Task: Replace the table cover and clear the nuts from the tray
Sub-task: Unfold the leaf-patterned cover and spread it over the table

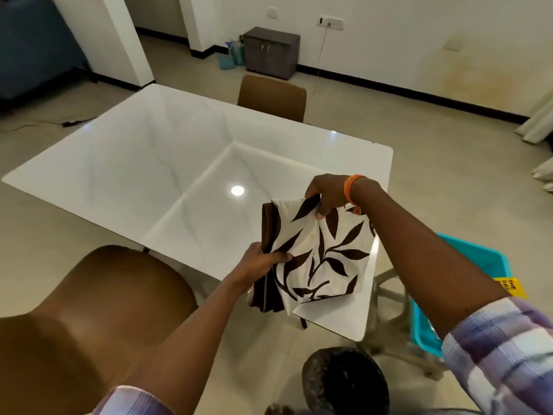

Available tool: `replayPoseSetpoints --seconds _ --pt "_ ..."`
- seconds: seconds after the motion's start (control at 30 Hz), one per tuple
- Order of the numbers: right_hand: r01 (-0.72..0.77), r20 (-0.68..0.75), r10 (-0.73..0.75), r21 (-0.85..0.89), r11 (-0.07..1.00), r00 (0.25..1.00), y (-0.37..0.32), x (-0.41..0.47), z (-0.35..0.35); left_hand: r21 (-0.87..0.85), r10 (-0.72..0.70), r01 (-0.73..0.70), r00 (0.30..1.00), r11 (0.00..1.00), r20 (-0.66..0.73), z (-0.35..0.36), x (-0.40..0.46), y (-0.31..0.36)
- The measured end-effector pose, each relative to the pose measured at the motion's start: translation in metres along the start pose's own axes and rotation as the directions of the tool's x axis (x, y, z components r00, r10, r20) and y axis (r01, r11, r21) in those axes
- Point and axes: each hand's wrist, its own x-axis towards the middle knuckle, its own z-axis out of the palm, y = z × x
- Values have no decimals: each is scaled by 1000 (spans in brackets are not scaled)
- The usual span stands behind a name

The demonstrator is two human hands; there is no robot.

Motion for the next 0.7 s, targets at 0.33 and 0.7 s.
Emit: replayPoseSetpoints --seconds 0.33,0.7 --pt "-9 -497 164 301 954 852 -44 168 53 517 139 403 672 755 -727 -119 92 -1" --pt "-140 -120 158 146 979 980 -33 198 168 979 43 -141 990 147 136 -128 138 -76"
